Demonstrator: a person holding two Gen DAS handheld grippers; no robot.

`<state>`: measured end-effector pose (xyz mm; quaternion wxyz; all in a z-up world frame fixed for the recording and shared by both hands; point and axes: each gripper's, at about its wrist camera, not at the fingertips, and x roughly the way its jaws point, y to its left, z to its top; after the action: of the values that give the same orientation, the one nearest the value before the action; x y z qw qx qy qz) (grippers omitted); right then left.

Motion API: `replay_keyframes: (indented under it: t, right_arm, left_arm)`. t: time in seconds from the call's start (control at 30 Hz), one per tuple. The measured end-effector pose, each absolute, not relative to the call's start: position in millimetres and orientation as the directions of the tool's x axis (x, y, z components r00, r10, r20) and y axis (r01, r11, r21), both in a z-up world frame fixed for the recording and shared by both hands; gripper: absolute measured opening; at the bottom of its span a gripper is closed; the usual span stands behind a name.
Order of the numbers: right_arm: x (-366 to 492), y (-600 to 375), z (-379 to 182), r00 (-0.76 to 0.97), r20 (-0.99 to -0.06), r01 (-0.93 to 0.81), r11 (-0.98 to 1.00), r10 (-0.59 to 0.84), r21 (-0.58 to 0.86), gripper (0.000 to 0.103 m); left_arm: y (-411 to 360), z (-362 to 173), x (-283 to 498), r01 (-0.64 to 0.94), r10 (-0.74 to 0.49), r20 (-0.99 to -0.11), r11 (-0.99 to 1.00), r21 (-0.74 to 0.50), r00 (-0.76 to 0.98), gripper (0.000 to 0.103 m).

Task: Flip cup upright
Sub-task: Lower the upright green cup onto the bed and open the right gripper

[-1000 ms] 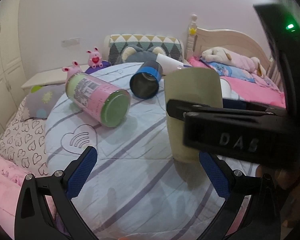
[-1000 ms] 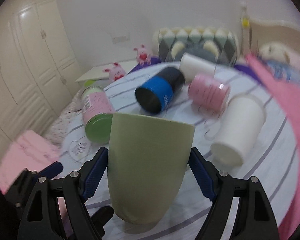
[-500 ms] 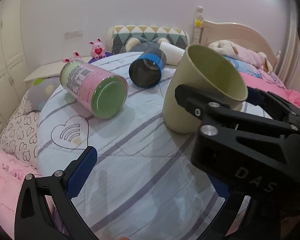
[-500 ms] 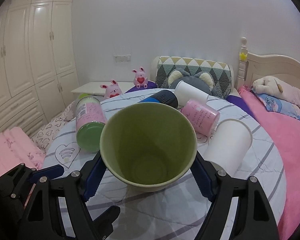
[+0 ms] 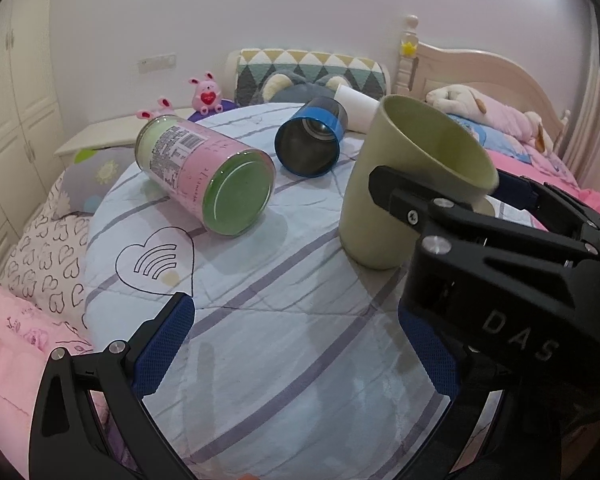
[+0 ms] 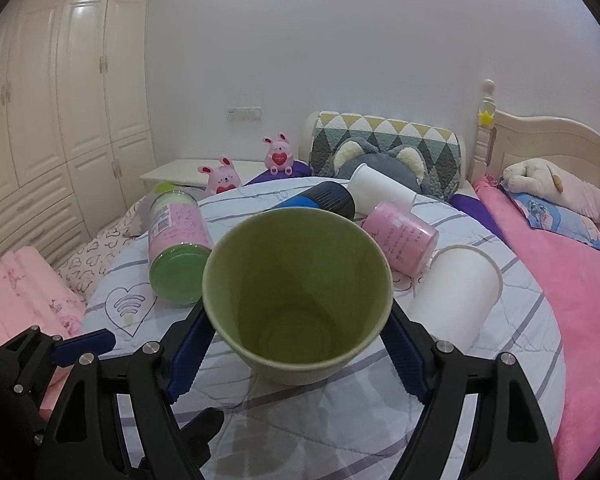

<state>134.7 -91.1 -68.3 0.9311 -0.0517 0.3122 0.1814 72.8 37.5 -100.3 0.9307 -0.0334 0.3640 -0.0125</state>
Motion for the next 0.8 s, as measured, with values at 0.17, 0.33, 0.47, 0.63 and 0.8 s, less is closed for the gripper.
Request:
replay_keyframes:
  t: [0.17,0.33,0.47,0.63,0.8]
  right_arm:
    - [134.6,-89.9,-66.0,0.735,-0.608,-0.370,0.929,0.301,0.012,0.082]
    - [132.9,-87.8,-66.5,0.732,-0.611,-0.378,0.926,0.301,0.003,0.082]
    - [133.0,-87.4,-66.1,0.735,-0.608,-0.377,0.926,0.301,0.004,0.082]
    - [131.2,-89.2,-64.6,0.737,-0.603,-0.373,0.928,0.303,0.010,0.082]
    - [124.6,-97.7,-58.6,0.740,-0.598,-0.366,0.930,0.308,0.027,0.082]
  left_arm:
    - [39.3,-99.6,73.6,-0.003,-0.054,-0.676,0.997,-0.082,0.735,0.103]
    - [40.7,-98.6,74.0,-0.003,-0.053,-0.675,0.997,-0.081,0.736,0.103]
    - [42.7,-96.2,72.4,-0.002,-0.057,-0.670,0.996,-0.086,0.741,0.103]
    - [41.2,-91.4,70.6,0.001,-0.056,-0.660,0.996,-0.084,0.749,0.103]
    - [38.6,-85.9,68.1,0.003,-0.051,-0.654,0.997,-0.075,0.755,0.103]
